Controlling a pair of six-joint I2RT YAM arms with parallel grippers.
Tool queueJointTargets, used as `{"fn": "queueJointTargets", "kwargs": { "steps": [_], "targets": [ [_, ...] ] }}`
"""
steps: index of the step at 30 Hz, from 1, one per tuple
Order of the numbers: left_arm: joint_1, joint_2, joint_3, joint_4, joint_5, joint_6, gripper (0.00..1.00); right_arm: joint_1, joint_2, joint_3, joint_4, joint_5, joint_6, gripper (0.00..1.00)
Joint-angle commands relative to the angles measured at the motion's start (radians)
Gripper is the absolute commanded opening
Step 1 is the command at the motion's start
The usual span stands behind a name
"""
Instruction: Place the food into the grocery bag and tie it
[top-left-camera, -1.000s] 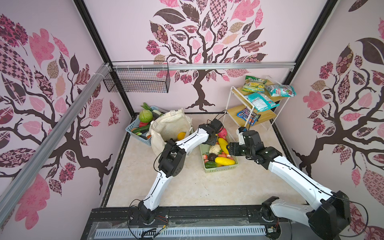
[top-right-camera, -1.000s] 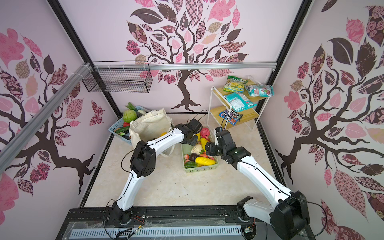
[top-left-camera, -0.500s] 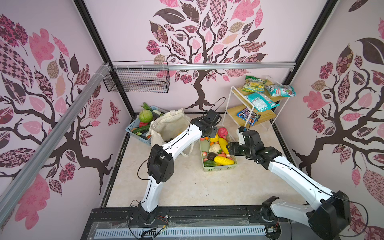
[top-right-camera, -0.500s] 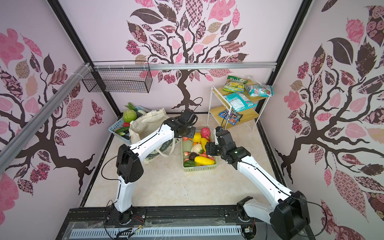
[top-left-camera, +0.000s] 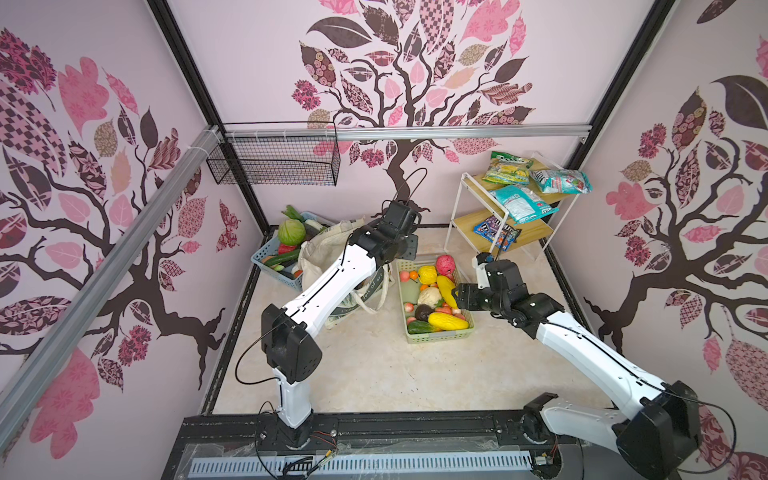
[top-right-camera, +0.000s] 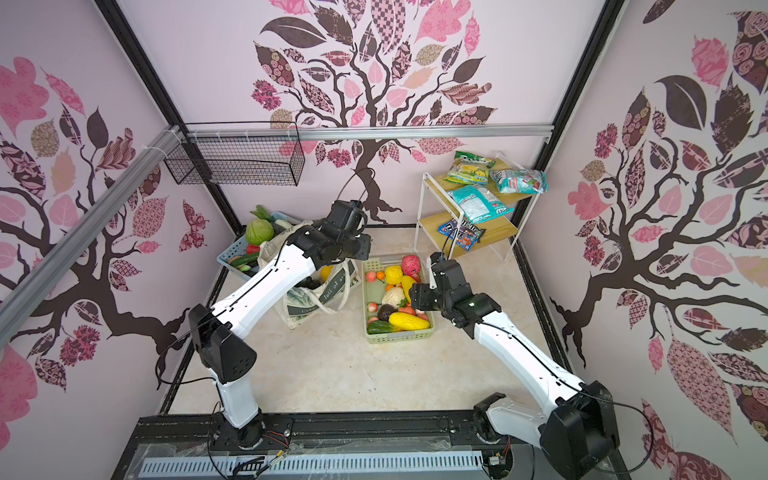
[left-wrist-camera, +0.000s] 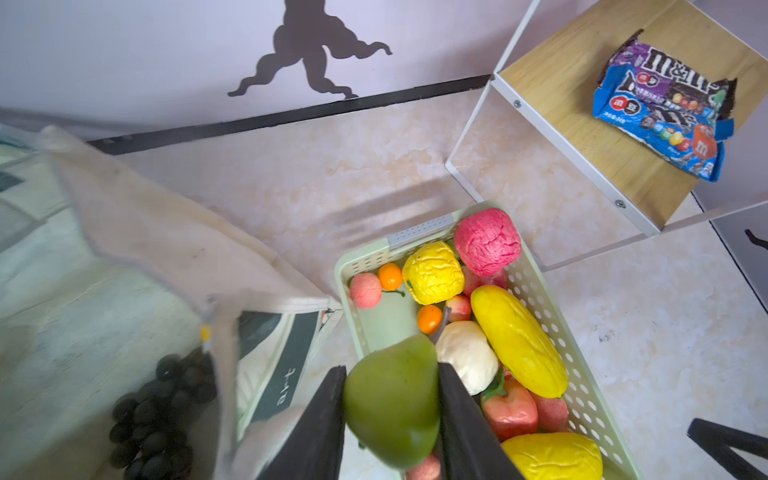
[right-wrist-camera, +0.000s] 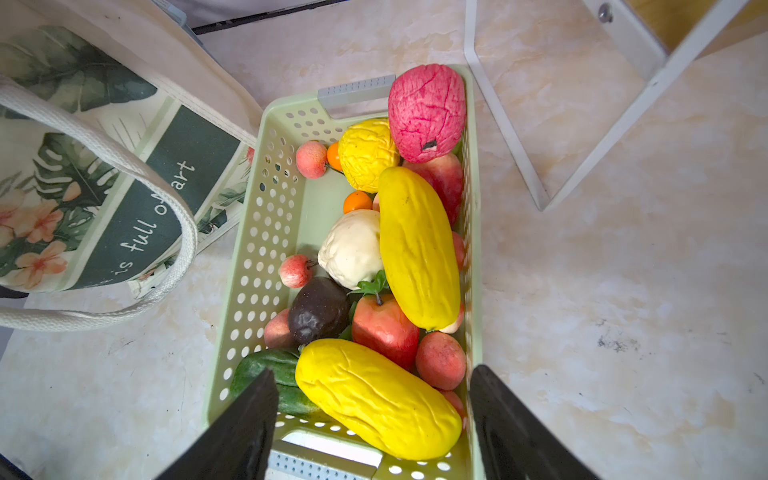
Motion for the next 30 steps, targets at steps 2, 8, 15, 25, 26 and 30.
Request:
{"fn": "queueJointTargets", "kwargs": {
  "steps": [2,8,15,25,26,30],
  "targets": [
    [0.049,-0.072,-0.067,-0.002,-0.053,0.024,0.38,-0.002,0.023,0.048,0.02,-0.025,-0.004,0.75],
    [0.152,-0.169,-0.208,0.042,-0.038,-0.002,0.39,0.005,0.039,0.067,0.024,-0.04,-0.004,0.75],
    [0.272,-0.212,-0.351,0.082,-0.008,-0.025,0.39,0.019,0.052,0.083,0.024,-0.04,-0.004,0.75],
    [0.35,-0.156,-0.468,0.137,0.016,-0.04,0.39,0.037,0.059,0.081,0.024,-0.038,0.0,0.75],
    [0.35,-0.151,-0.476,0.143,0.02,-0.044,0.39,0.037,0.059,0.08,0.024,-0.039,0.001,0.75],
    [0.35,-0.125,-0.483,0.151,0.031,-0.057,0.41,0.038,0.06,0.069,0.031,-0.038,0.002,0.75]
  ]
}}
